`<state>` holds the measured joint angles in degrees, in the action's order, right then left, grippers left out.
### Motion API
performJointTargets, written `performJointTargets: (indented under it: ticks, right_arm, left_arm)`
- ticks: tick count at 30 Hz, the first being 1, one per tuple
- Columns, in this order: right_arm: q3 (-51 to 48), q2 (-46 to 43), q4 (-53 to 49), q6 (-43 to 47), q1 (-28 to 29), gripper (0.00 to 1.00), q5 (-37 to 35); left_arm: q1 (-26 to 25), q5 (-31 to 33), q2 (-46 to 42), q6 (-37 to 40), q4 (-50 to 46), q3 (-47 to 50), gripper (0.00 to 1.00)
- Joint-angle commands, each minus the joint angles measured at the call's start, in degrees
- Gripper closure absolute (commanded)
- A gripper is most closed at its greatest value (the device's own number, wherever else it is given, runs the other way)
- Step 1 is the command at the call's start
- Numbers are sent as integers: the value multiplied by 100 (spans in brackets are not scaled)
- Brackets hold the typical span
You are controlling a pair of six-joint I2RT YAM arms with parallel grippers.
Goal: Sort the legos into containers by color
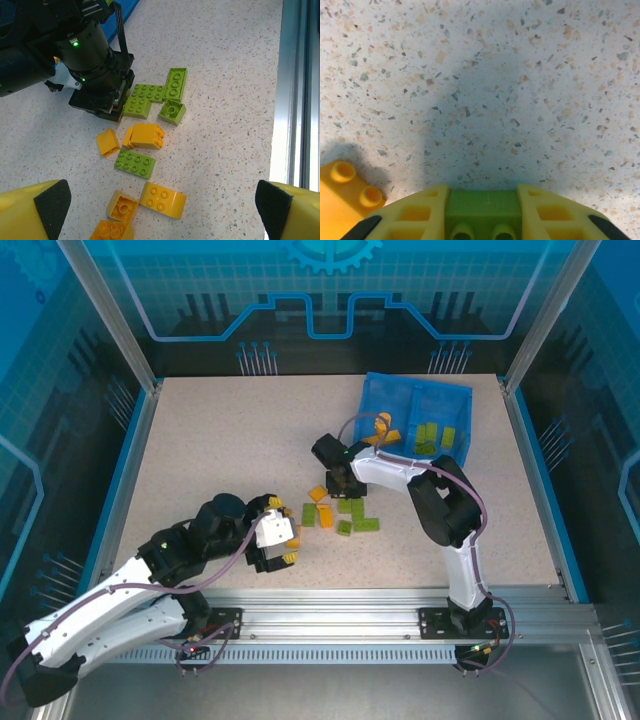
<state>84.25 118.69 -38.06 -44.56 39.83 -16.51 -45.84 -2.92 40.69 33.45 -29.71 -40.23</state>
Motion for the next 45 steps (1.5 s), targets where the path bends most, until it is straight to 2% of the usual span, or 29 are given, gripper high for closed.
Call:
performJointTargets:
  ticks: [1,8,16,19,23,27,30,38,42,45]
  right_arm:
    - [92,-177,-82,158,17,78,-174]
    - [57,-991,-75,531,8,79,-536]
    - [-465,-2470,396,1568,-212,80,-1996]
    - [-784,-2928,735,1858,-657,81,-2224]
    - [-1188,-3195,1208,2012,-1631,81,-2145]
    - [-1165,-2811,1388,1889,-2640,81,-1623]
    - [-784,-2202,1374,1816,-3115,81,-1221]
    - [512,-544,1140,1680,-3622,79,-954]
    - [948,-15,928,1632,-3718,75,-906]
    - [1196,177,681,1651,-3751,68,-833]
  left_arm:
    - [80,-272,-104,135,115,110,1]
    - [167,-379,-128,66,174,100,1]
    - [345,-556,-329,-36,349,146,1]
    - [411,-604,-384,-76,405,156,1]
    - [494,-711,-429,-171,482,156,1]
    - [601,-805,-436,-242,514,147,1]
    - [640,-820,-452,-275,491,139,1]
    - [673,-798,-580,-363,535,197,1]
    - [678,-777,-582,-422,588,225,1]
    - [681,-787,-585,-439,625,247,1]
